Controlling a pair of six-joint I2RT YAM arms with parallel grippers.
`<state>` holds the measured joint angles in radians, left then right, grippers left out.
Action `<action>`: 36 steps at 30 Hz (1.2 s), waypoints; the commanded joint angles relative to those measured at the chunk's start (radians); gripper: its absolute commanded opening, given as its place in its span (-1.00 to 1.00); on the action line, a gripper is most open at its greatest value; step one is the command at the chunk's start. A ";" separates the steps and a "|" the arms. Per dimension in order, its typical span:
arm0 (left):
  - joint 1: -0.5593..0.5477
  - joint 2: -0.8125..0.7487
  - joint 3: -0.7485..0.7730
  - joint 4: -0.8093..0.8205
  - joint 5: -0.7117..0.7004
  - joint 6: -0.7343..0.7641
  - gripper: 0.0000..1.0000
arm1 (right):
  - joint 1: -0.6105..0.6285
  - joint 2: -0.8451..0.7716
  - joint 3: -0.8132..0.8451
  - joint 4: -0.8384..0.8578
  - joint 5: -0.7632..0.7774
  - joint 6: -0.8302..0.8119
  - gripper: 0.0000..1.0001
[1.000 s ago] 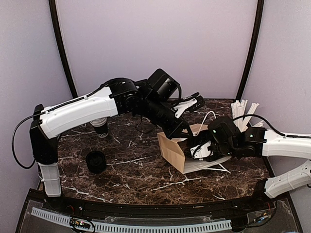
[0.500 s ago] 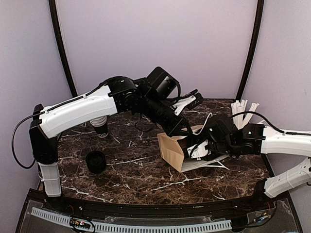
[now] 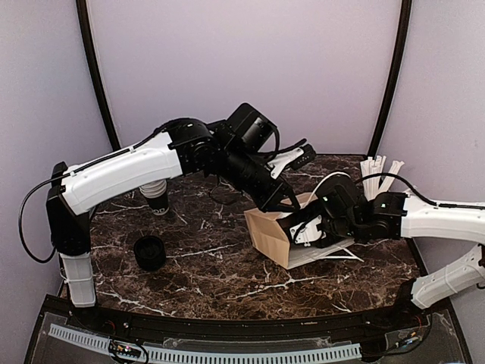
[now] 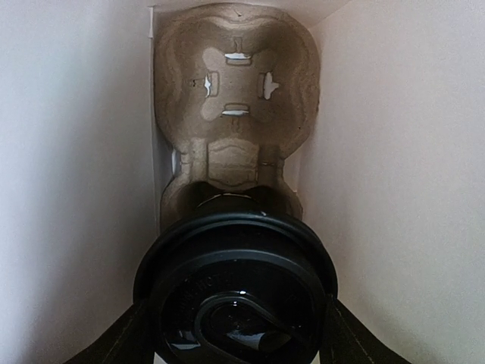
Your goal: Pack the takeout coffee
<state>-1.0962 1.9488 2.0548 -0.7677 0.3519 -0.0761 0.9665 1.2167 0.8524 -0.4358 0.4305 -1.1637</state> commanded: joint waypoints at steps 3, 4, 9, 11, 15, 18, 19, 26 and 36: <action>0.025 -0.011 0.016 0.002 0.082 -0.021 -1.00 | -0.009 0.019 0.011 0.051 -0.044 0.004 -0.30; 0.032 -0.012 0.012 0.001 0.095 -0.025 -1.00 | -0.009 0.023 0.021 0.043 -0.050 0.009 -0.30; 0.071 -0.017 -0.020 0.022 0.187 -0.049 -1.00 | -0.009 0.038 0.066 -0.010 -0.072 0.032 -0.30; 0.085 -0.021 -0.040 0.039 0.228 -0.060 -1.00 | -0.009 0.045 0.082 -0.031 -0.079 0.039 -0.30; 0.117 -0.028 -0.066 0.061 0.335 -0.081 -1.00 | -0.012 0.058 0.115 -0.063 -0.103 0.053 -0.30; 0.133 -0.030 -0.083 0.070 0.375 -0.090 -1.00 | -0.014 0.073 0.146 -0.094 -0.136 0.070 -0.30; 0.140 -0.031 -0.093 0.075 0.390 -0.091 -1.00 | -0.016 0.079 0.152 -0.098 -0.146 0.072 -0.30; 0.200 -0.054 -0.157 0.147 0.487 -0.125 -1.00 | -0.048 0.124 0.196 -0.106 -0.180 0.061 -0.30; 0.285 -0.062 -0.158 0.186 0.511 -0.129 -0.08 | -0.067 0.154 0.197 -0.019 -0.168 0.016 -0.30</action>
<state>-0.8299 1.9476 1.8950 -0.5972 0.8497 -0.2085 0.9085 1.3617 1.0344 -0.5224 0.2653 -1.1290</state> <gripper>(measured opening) 0.376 0.698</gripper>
